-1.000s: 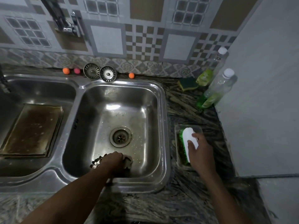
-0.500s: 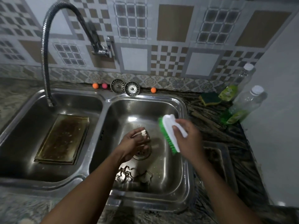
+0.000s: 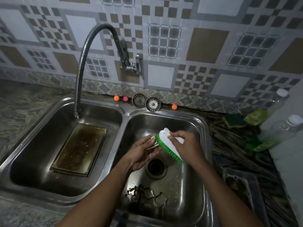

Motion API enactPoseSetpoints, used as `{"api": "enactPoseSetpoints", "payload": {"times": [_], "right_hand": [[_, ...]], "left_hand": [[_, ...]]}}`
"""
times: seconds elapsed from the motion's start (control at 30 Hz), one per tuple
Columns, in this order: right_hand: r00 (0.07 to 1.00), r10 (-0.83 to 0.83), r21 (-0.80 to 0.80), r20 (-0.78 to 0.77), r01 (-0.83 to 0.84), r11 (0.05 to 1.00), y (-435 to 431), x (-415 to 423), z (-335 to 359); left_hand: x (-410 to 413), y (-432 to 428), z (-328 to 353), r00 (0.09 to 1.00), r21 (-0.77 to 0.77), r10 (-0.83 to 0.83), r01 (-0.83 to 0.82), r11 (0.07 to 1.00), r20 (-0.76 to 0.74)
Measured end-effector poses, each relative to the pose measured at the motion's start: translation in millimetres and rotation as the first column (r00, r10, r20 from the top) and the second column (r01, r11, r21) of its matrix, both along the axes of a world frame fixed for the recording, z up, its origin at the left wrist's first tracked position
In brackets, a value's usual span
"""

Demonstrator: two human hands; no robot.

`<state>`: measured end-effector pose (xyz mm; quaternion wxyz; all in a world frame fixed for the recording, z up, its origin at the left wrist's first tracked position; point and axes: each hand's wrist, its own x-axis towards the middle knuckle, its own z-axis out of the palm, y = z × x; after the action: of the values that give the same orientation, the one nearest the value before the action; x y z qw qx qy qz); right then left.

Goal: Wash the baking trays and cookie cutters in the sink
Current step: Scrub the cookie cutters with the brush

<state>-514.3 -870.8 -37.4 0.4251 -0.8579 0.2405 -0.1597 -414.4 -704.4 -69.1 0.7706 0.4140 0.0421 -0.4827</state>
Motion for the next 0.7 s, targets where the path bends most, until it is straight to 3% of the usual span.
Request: {"api": "enactPoseSetpoints", "payload": {"times": [0.1, 0.17, 0.27, 0.4, 0.7], "right_hand": [[0.998, -0.035, 0.041, 0.055, 0.033, 0.999, -1, 3, 1], [0.998, 0.035, 0.063, 0.053, -0.038, 0.997, 1, 6, 1], [0.994, 0.11, -0.013, -0.026, -0.11, 0.994, 1, 10, -4], [0.988, 0.153, -0.128, -0.017, -0.154, 0.98, -1, 12, -5], [0.994, 0.106, -0.138, -0.032, -0.11, 0.984, -8, 8, -5]], "left_hand": [[5, -5, -7, 0.998, 0.099, 0.0, -0.006, 0.995, 0.062], [7, -7, -11, 0.99, 0.148, -0.028, 0.007, 0.989, 0.139], [6, -9, -14, 0.95, 0.261, -0.125, 0.048, 0.964, 0.287], [8, -9, -18, 0.91, 0.363, -0.167, 0.02, 0.931, 0.38], [6, -8, -18, 0.838, 0.368, -0.191, -0.013, 0.93, 0.511]]}}
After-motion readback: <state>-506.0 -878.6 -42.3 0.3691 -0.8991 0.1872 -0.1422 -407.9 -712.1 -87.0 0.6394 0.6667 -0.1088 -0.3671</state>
